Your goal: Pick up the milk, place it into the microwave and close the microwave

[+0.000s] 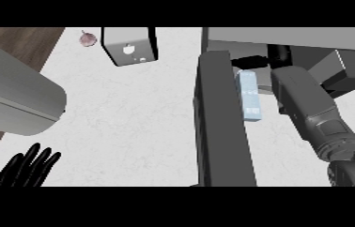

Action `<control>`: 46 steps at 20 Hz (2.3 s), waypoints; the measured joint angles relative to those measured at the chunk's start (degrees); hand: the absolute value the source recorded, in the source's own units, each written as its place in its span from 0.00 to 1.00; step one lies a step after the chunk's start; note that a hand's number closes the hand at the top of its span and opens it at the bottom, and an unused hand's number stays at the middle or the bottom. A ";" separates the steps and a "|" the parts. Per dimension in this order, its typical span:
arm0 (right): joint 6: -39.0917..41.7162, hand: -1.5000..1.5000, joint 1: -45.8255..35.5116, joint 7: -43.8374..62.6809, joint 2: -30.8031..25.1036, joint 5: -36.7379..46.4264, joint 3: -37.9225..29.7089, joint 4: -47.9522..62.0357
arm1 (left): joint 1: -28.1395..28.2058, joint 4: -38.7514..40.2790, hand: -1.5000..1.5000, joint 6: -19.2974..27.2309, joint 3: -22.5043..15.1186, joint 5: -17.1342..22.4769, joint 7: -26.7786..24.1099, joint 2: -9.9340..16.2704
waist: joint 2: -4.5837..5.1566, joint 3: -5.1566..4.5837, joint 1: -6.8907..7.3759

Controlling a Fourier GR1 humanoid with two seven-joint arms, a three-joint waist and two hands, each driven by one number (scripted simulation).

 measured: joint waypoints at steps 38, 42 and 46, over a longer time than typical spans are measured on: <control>27.70 0.00 53.53 -9.56 1.56 -9.11 4.03 -31.03 | -26.92 35.67 1.00 8.10 -20.88 -36.39 -10.14 -7.06 | -2.91 -0.46 -8.14; 30.82 0.00 60.77 -7.77 -0.40 -12.68 4.25 -39.72 | -30.59 41.11 1.00 13.48 -25.63 -37.63 -12.53 -7.21 | -2.73 -0.44 -7.91; 33.61 0.00 66.95 -5.36 -1.89 -16.77 4.65 -48.76 | -33.30 45.66 1.00 19.82 -31.58 -36.18 -14.63 -7.20 | -2.61 -0.41 -7.83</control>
